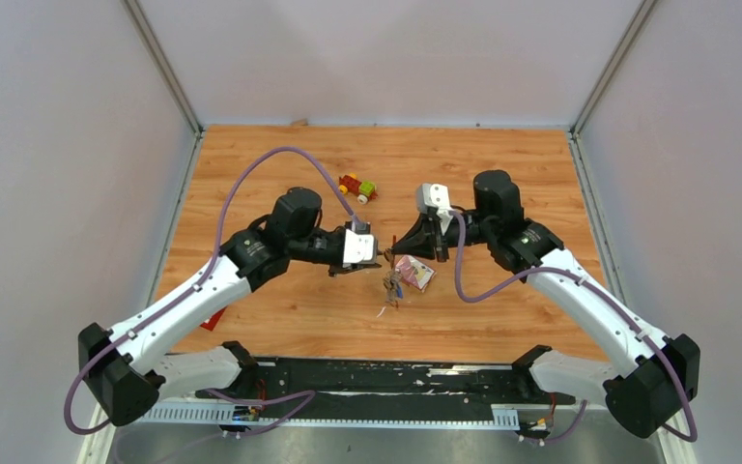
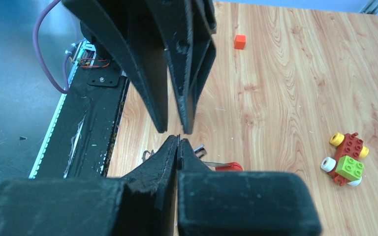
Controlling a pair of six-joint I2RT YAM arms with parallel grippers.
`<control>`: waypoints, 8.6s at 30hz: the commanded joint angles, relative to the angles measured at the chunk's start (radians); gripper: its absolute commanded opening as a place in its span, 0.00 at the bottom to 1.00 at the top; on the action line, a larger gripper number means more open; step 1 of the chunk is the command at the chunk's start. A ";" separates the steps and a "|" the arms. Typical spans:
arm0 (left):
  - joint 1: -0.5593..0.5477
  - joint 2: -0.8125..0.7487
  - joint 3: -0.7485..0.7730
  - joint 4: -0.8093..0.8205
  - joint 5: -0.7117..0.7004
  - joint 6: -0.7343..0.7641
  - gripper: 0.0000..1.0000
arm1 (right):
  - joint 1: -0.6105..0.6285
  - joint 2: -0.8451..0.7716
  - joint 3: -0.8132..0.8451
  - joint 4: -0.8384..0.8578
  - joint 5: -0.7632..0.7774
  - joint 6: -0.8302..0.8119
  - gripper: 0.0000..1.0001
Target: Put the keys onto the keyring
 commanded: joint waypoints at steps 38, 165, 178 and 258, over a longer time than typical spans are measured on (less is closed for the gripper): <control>0.016 0.032 0.068 0.095 0.100 -0.133 0.00 | -0.015 0.012 0.013 -0.036 -0.051 -0.088 0.00; -0.032 0.023 0.099 0.015 -0.054 -0.023 0.52 | -0.016 -0.044 -0.018 0.073 -0.090 0.014 0.00; -0.031 0.054 0.125 0.052 0.034 -0.067 0.45 | -0.017 -0.028 -0.013 0.062 -0.101 0.006 0.00; -0.031 0.013 0.115 -0.013 0.008 -0.047 0.23 | -0.049 -0.016 -0.028 0.052 -0.032 -0.006 0.00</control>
